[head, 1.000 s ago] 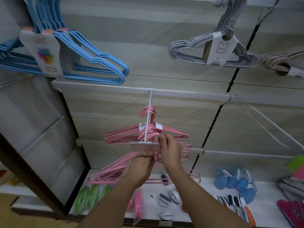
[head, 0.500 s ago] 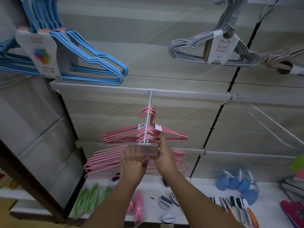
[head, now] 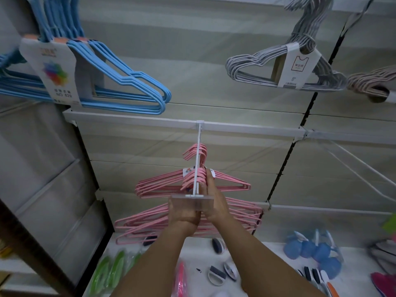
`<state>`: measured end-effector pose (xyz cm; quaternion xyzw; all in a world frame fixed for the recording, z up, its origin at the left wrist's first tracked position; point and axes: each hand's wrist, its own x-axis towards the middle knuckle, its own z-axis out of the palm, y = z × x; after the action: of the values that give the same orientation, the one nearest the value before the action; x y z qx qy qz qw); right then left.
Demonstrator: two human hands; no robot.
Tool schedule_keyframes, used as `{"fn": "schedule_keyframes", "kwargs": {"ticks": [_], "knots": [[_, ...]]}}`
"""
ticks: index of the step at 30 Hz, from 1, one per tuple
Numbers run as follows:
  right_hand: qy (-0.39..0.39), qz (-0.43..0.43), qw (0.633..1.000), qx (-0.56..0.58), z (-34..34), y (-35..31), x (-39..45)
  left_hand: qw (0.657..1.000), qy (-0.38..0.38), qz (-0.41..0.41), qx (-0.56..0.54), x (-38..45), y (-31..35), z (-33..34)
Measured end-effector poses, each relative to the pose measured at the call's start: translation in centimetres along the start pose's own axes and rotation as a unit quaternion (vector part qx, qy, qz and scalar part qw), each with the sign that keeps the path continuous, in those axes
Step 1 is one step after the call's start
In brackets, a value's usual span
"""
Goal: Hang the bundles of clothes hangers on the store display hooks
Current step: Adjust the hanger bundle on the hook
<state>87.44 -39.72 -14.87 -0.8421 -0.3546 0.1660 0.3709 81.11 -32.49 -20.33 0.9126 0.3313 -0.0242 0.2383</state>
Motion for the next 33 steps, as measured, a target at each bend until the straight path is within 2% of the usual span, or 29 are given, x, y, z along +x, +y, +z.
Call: {"fn": "schedule_keyframes", "kwargs": {"ticks": [1,3,8,14,19,21,23,26,29,31,33], "knots": [[0.004,-0.006,1.0,0.009,0.0,0.0,0.4,0.999,-0.029,0.003,-0.03,0.3,-0.2,-0.1],[0.005,-0.014,1.0,0.021,0.4,0.1,1.2,0.999,-0.003,0.019,-0.034,0.9,-0.5,-0.8],[0.028,-0.005,0.997,0.069,1.4,1.1,3.6,0.992,0.027,0.055,0.112,1.3,0.1,-3.0],[0.026,0.04,0.997,0.056,0.5,0.1,4.0,0.996,0.063,0.064,0.022,2.3,0.5,-3.5],[0.047,0.054,0.996,0.06,0.2,0.0,3.2,0.993,0.099,0.062,0.021,2.1,-0.1,-2.9],[0.051,0.071,0.993,0.075,0.0,-0.2,2.8,0.991,0.117,0.054,-0.031,2.0,-0.5,-2.5],[0.057,0.098,0.99,0.081,-0.4,-0.3,2.1,0.982,0.13,0.036,-0.131,1.2,-0.8,-2.1],[0.049,0.129,0.989,0.061,-1.5,0.0,0.3,0.954,0.153,-0.025,-0.256,-1.9,-0.8,-1.0],[0.028,0.158,0.986,0.039,-3.1,1.2,-1.9,0.968,0.109,-0.087,-0.207,-5.4,0.0,-1.0],[0.031,0.179,0.983,0.029,-4.9,2.5,-3.4,0.99,0.036,-0.064,-0.121,-6.4,1.3,-1.0],[0.05,0.192,0.98,0.025,-7.0,4.0,-5.0,0.997,0.0,-0.028,-0.074,-6.5,3.3,-0.8]]}}
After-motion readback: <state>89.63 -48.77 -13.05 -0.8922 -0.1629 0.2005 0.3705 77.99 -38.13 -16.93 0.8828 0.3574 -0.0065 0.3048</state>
